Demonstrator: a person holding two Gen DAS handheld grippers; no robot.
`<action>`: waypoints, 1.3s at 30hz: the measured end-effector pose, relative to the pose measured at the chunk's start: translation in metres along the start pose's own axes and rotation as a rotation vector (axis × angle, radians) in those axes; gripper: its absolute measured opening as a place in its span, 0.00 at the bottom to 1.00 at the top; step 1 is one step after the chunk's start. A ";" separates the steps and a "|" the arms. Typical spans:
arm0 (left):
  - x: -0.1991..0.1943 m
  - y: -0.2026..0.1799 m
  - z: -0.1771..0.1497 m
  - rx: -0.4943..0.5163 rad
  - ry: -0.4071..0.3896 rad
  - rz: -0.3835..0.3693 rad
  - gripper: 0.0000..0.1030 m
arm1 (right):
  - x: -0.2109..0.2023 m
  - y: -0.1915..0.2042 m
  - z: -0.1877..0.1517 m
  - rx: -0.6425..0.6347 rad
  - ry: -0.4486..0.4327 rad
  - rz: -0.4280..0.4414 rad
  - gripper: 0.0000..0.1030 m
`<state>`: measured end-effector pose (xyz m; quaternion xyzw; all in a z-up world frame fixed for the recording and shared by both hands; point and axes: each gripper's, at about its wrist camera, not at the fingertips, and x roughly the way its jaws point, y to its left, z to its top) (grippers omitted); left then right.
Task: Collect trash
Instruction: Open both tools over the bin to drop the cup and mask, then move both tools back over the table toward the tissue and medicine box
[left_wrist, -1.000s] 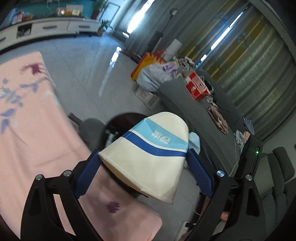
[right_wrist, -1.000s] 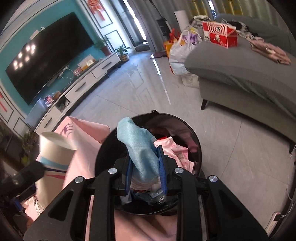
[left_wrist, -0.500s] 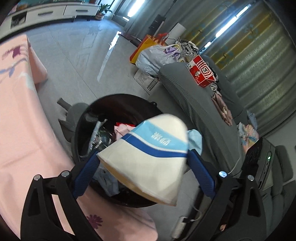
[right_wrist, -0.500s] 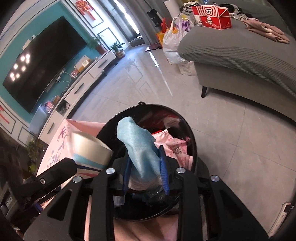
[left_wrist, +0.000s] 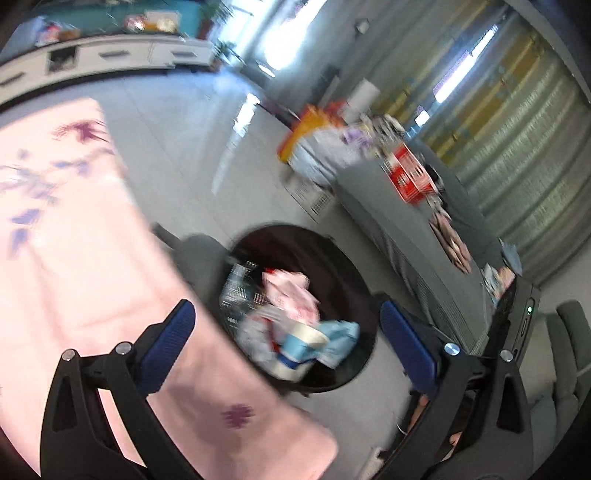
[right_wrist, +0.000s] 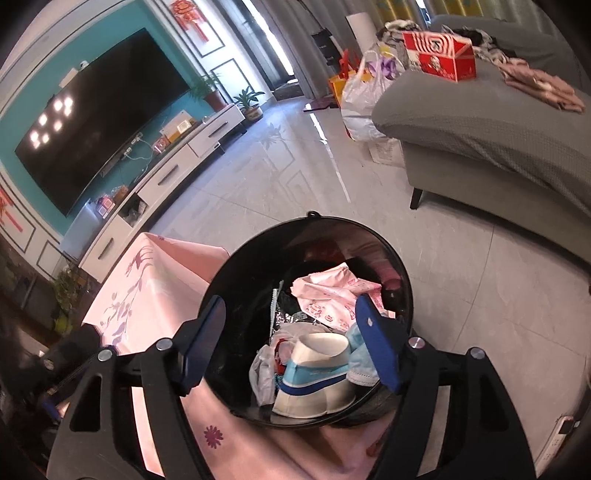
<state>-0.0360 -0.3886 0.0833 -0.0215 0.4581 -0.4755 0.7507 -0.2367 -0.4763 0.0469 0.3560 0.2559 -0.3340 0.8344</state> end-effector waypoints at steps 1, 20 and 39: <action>-0.014 0.009 0.000 -0.012 -0.026 0.020 0.97 | -0.002 0.003 -0.001 -0.011 -0.003 0.000 0.70; -0.251 0.168 -0.067 -0.211 -0.354 0.643 0.97 | -0.036 0.168 -0.040 -0.443 -0.084 0.009 0.80; -0.267 0.309 -0.121 -0.572 -0.327 0.416 0.97 | 0.035 0.436 -0.153 -0.816 0.353 0.268 0.76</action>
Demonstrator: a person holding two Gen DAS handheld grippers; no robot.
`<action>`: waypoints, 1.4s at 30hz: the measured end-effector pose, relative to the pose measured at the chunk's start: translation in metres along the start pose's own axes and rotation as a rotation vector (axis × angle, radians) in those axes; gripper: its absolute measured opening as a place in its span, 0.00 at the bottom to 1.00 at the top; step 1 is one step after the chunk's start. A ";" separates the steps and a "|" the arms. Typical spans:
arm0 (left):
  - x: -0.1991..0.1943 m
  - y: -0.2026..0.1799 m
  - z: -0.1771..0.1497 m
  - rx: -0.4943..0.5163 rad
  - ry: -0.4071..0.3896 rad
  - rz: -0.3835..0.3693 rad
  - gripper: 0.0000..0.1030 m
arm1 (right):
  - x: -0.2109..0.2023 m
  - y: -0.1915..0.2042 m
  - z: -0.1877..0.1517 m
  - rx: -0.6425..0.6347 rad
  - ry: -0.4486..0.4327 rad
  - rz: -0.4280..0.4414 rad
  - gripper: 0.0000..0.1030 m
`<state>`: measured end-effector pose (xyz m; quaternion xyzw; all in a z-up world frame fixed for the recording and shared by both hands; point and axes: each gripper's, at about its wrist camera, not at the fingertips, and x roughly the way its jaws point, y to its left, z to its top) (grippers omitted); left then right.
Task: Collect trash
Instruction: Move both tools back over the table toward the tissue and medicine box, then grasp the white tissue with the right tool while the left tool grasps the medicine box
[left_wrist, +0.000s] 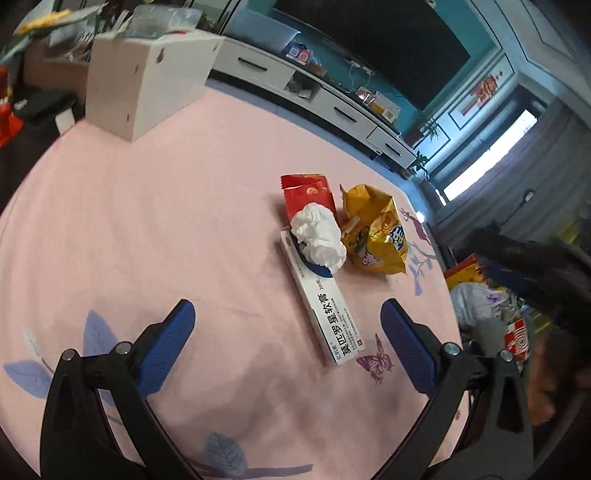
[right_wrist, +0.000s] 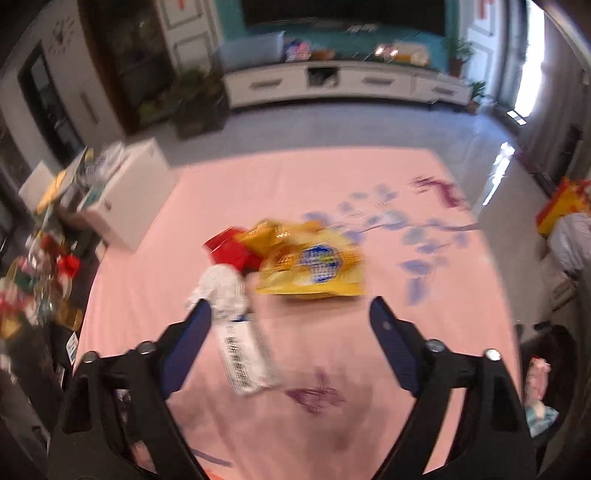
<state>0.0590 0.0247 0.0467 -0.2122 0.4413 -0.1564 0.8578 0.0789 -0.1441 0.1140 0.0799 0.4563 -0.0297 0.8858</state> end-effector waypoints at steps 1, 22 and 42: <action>0.000 0.003 0.001 -0.007 -0.004 -0.001 0.97 | 0.013 0.009 0.002 -0.005 0.027 0.027 0.72; 0.016 0.005 0.010 -0.018 0.042 -0.036 0.95 | 0.052 0.013 0.014 0.111 0.125 0.156 0.23; 0.092 -0.064 -0.010 0.186 0.133 0.135 0.44 | -0.055 -0.092 -0.056 0.238 -0.080 -0.038 0.23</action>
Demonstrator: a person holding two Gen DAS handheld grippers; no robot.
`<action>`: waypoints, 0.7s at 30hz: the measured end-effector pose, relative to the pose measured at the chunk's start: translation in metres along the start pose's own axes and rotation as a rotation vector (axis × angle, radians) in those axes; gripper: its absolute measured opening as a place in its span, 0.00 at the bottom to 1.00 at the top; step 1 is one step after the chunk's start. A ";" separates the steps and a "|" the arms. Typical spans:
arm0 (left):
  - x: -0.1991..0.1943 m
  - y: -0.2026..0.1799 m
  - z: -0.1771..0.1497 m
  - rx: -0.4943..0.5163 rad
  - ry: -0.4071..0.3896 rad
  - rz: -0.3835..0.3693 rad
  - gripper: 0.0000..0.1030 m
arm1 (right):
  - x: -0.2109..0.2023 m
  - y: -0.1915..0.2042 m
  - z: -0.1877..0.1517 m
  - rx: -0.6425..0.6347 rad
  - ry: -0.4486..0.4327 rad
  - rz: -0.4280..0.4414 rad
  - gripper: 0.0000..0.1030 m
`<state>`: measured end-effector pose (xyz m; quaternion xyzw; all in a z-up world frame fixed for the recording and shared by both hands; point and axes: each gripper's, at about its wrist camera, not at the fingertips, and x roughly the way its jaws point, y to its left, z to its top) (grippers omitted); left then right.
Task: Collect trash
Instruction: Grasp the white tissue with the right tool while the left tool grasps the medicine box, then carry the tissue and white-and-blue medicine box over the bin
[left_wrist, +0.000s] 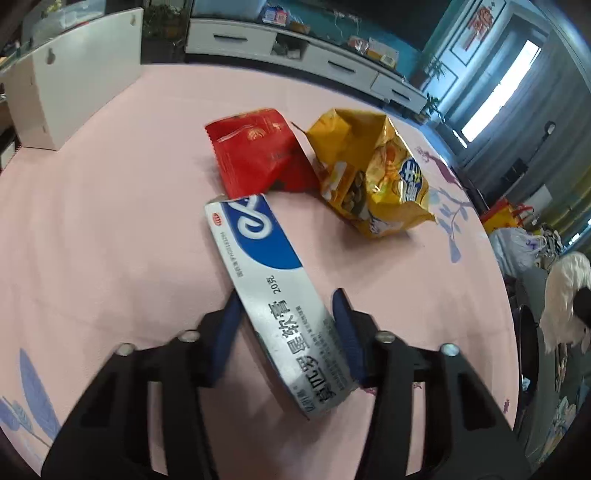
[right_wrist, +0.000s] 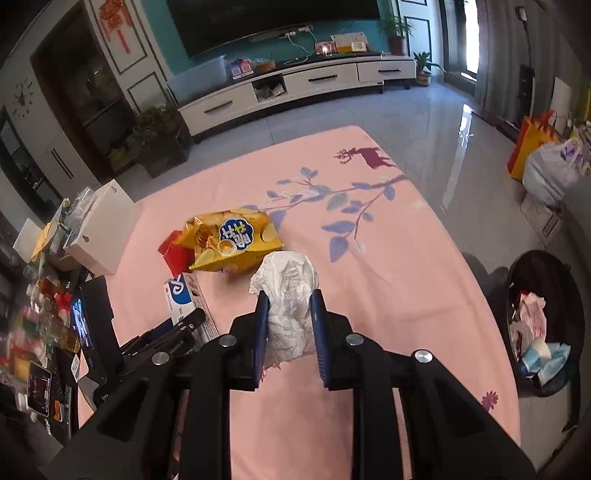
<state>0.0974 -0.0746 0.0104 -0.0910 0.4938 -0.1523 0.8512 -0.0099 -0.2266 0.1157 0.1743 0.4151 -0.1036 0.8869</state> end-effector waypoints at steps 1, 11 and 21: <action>-0.002 0.001 -0.002 -0.011 -0.001 -0.023 0.41 | -0.002 -0.002 -0.002 0.006 0.000 -0.001 0.23; -0.071 -0.015 -0.016 0.059 -0.121 -0.025 0.21 | -0.060 -0.013 -0.026 -0.073 -0.132 -0.106 0.23; -0.135 -0.077 -0.048 0.186 -0.256 -0.052 0.20 | -0.097 -0.054 -0.027 -0.044 -0.247 -0.060 0.23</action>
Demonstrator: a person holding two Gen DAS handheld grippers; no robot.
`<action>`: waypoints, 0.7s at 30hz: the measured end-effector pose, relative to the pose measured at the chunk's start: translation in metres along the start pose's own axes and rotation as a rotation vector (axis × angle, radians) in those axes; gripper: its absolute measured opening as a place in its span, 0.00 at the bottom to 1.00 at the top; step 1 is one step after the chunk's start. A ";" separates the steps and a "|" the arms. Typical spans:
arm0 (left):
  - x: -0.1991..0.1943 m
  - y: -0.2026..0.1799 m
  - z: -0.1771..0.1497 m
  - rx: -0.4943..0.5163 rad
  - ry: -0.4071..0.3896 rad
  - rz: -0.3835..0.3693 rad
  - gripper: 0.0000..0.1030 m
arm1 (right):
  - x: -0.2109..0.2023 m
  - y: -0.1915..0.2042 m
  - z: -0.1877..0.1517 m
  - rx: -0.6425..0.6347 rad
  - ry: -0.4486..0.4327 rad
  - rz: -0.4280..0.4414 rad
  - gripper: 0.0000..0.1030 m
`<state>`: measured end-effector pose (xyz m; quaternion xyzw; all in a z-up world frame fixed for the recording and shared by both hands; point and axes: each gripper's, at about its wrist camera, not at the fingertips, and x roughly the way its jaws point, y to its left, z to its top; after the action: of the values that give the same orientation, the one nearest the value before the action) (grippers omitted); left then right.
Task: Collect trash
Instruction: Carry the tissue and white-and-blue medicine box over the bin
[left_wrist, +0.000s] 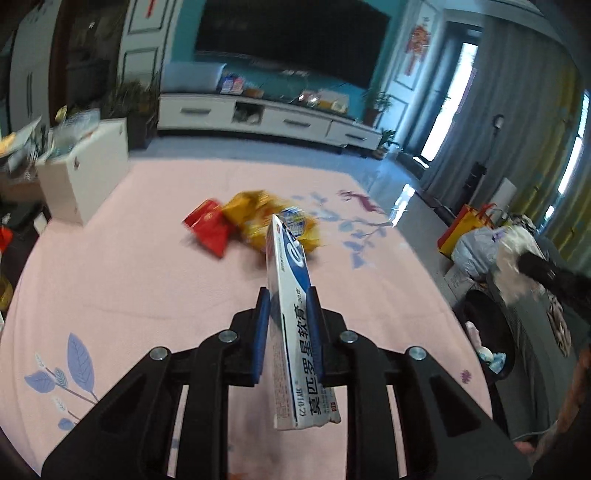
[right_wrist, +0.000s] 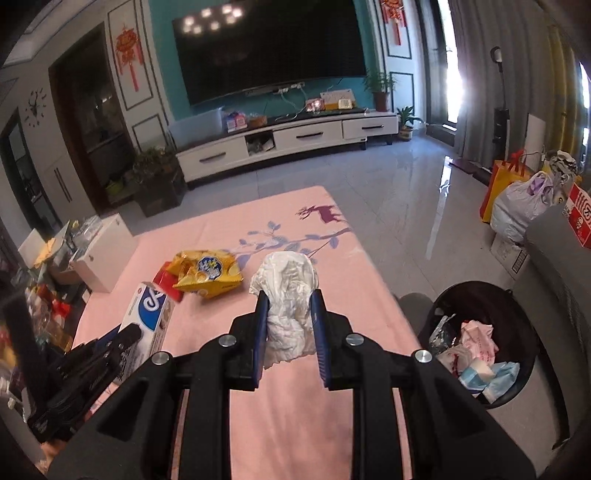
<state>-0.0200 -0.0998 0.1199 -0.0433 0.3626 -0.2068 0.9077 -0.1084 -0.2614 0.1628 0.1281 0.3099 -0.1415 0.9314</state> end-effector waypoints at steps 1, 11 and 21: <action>-0.006 -0.013 0.000 0.017 -0.014 -0.010 0.20 | -0.003 -0.008 0.005 0.013 -0.013 -0.006 0.23; -0.008 -0.122 0.016 0.135 -0.091 -0.114 0.20 | -0.033 -0.101 0.039 0.165 -0.161 -0.106 0.23; 0.087 -0.232 0.011 0.192 0.076 -0.286 0.20 | 0.012 -0.232 -0.004 0.419 -0.125 -0.144 0.24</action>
<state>-0.0361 -0.3475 0.1255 0.0005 0.3655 -0.3689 0.8546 -0.1811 -0.4773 0.1173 0.2874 0.2239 -0.2763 0.8893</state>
